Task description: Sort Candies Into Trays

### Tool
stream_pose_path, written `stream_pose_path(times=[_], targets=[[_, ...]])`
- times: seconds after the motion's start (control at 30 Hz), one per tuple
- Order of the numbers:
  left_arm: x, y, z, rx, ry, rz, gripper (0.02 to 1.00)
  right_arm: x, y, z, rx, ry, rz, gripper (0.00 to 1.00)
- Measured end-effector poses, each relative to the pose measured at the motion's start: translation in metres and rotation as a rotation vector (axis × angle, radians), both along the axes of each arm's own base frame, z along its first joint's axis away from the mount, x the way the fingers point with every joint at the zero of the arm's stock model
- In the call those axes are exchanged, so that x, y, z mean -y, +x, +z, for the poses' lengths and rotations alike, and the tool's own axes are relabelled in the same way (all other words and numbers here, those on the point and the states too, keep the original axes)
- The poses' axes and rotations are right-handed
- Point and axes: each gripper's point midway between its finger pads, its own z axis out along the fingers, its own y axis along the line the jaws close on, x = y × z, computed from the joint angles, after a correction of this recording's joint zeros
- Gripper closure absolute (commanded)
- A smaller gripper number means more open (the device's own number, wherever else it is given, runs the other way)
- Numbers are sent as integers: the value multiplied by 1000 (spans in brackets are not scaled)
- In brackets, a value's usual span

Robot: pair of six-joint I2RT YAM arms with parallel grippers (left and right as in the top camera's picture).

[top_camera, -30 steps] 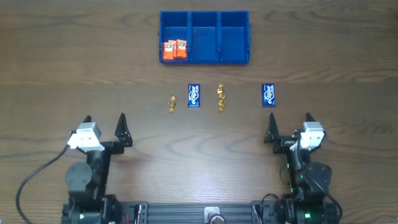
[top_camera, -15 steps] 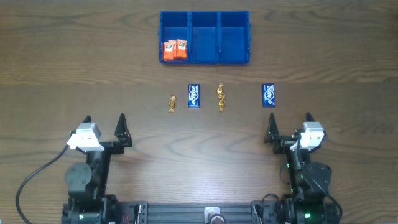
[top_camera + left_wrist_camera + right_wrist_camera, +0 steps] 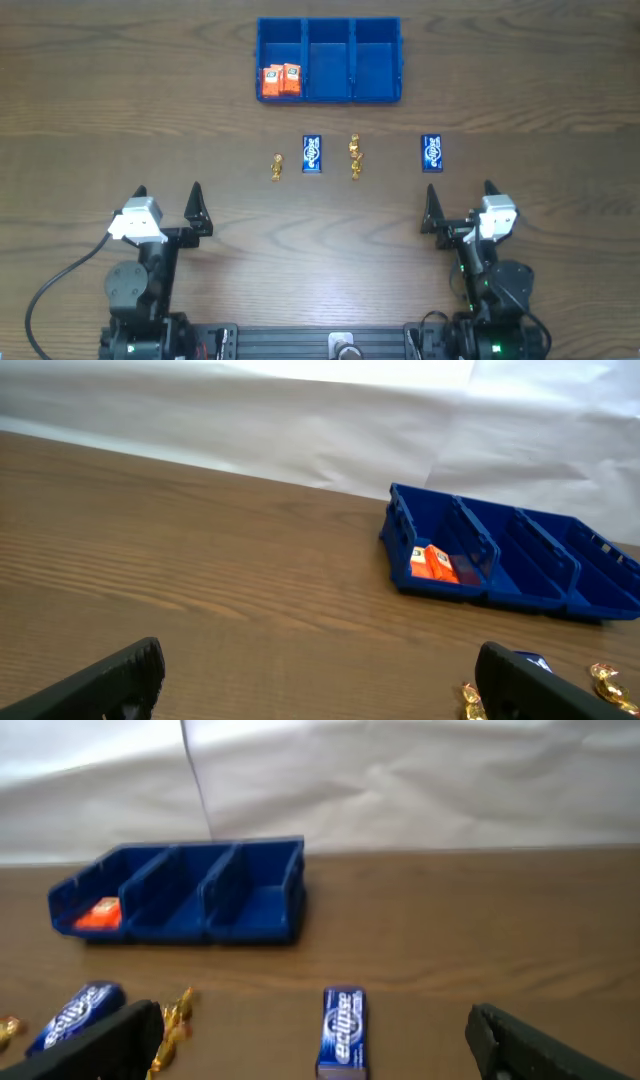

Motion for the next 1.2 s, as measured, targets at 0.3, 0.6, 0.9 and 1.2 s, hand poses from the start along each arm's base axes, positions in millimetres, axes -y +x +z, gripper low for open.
stream_pose_path(times=[0.3, 0.6, 0.9, 1.2], targets=[[0, 0, 0, 0, 0, 0, 20, 9, -16, 124, -3, -20, -44, 3], [0, 0, 1, 2, 0, 0, 20, 8, 62, 74, -715, -80, -40, 3], [0, 0, 1, 2, 0, 0, 23, 6, 129, -63, -1104, -105, -32, 1], [0, 0, 1, 2, 0, 0, 20, 4, 131, -130, -1250, -116, -24, 1]])
